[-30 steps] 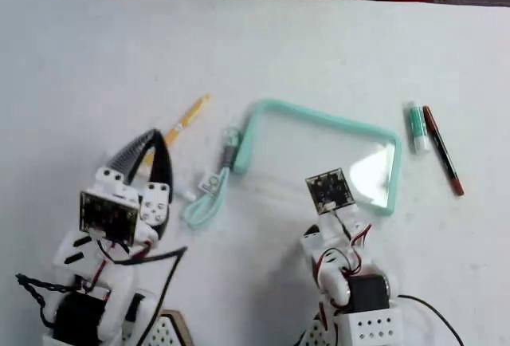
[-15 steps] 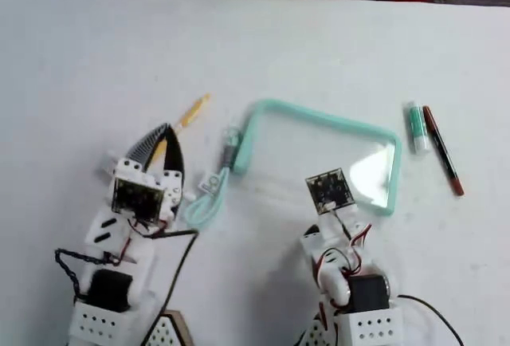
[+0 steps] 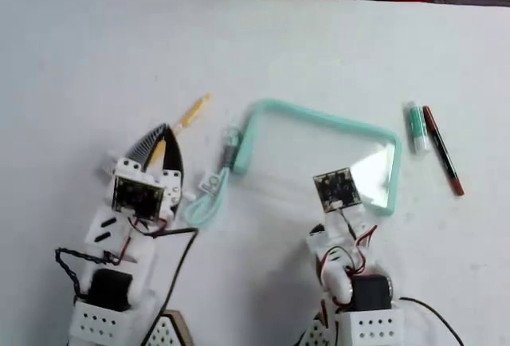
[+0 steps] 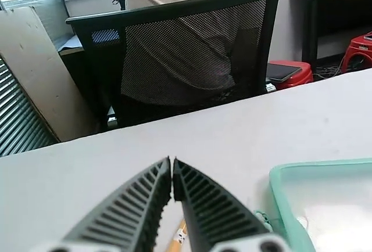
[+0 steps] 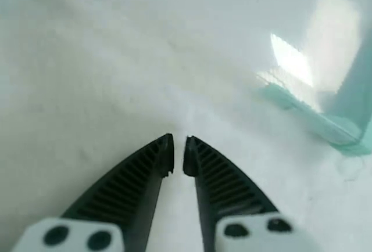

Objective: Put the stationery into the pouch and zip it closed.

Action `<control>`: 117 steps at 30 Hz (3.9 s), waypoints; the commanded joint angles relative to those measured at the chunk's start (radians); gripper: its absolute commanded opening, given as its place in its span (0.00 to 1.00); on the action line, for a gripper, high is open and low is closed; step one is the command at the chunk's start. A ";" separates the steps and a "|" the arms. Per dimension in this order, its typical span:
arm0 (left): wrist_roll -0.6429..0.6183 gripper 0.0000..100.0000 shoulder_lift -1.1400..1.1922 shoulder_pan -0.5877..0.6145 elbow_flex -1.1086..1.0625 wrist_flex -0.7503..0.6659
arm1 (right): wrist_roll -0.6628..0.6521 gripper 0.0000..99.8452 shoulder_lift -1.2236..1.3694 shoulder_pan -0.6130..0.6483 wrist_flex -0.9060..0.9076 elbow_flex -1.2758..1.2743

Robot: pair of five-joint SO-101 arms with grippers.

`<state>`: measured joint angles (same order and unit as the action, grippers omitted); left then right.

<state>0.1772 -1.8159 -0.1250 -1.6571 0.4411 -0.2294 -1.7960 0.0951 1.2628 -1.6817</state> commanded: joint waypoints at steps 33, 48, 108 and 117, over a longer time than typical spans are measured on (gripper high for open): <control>0.009 0.03 -0.010 -0.016 -0.018 0.051 | -0.003 0.08 -0.005 -0.097 -0.077 -0.009; 0.009 0.03 -0.010 -0.027 -0.014 0.052 | -0.012 0.19 -0.005 -0.200 0.004 -0.009; 0.009 0.03 -0.010 -0.028 -0.014 0.046 | -0.011 0.02 -0.005 -0.137 -0.016 -0.009; 0.009 0.03 -0.010 -0.028 -0.015 0.046 | -0.011 0.02 -0.005 -0.137 -0.016 -0.009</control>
<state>0.1772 -1.8159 -0.1419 -1.6817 0.5148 -0.2325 -1.7960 -0.0491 1.2536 -1.6817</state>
